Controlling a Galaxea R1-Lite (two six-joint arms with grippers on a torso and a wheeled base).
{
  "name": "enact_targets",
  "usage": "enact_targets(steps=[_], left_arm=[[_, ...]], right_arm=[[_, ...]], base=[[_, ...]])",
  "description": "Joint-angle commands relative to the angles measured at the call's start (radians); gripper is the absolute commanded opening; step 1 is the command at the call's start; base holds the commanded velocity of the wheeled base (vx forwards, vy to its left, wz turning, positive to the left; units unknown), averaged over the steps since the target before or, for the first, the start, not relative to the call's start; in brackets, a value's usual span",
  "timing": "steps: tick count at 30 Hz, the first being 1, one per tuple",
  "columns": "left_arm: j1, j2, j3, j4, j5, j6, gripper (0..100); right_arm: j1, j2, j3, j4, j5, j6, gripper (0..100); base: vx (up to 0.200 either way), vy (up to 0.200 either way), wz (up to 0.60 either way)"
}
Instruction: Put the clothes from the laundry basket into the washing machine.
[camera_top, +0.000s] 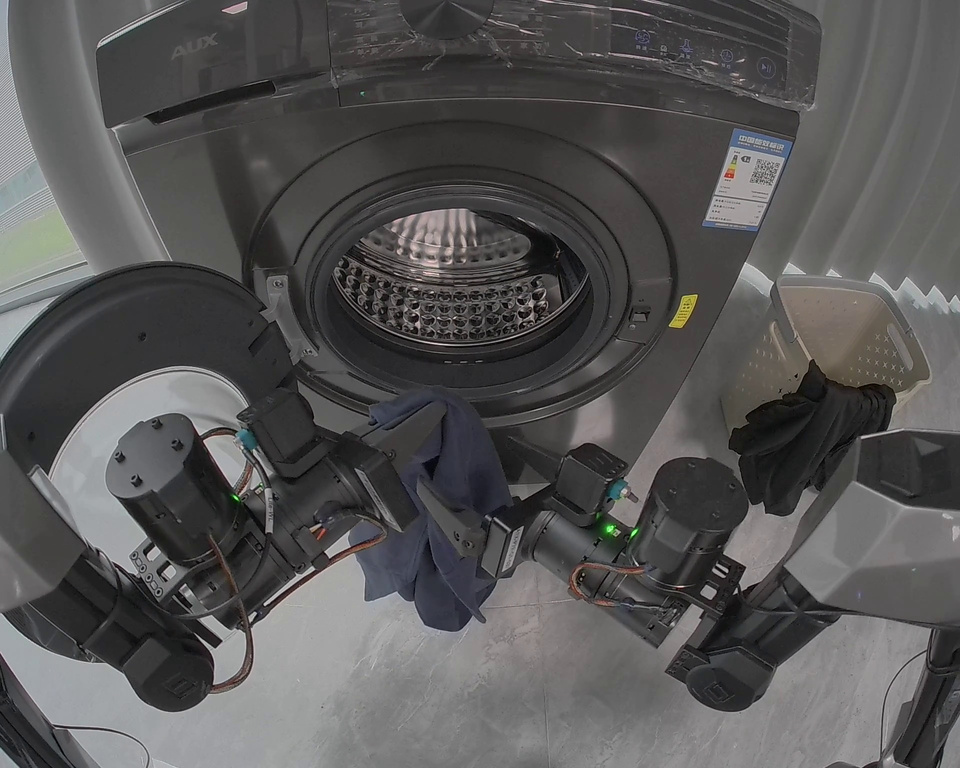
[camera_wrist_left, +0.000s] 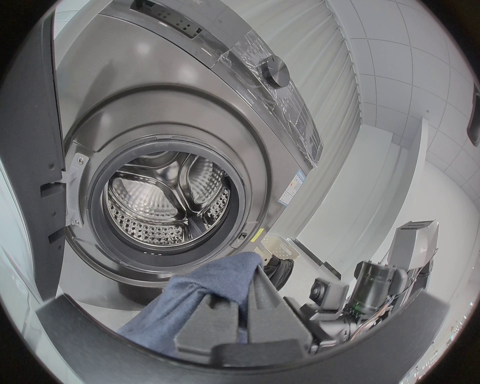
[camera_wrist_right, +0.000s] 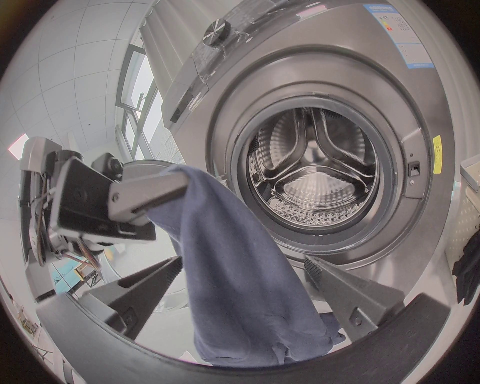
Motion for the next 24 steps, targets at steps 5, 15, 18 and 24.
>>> enact_targets(steps=[5,15,18,24], left_arm=[[0.001,-0.015,-0.001,-0.001,0.007,-0.002,0],[0.001,-0.018,0.007,-0.001,0.007,-0.001,0],[0.001,-0.018,0.010,-0.001,0.007,0.001,0],[0.001,-0.028,0.019,-0.001,0.006,0.001,0]], right_arm=[[-0.071,0.086,0.012,-0.013,0.013,-0.007,100],[-0.121,0.093,0.051,-0.013,0.036,-0.018,100],[-0.125,0.121,0.041,-0.014,0.039,-0.021,100],[-0.112,0.147,-0.034,-0.014,0.039,-0.018,100]], base=[[0.000,0.000,0.00],[0.000,0.000,0.00],[0.000,0.000,0.00],[0.000,0.000,0.00]])
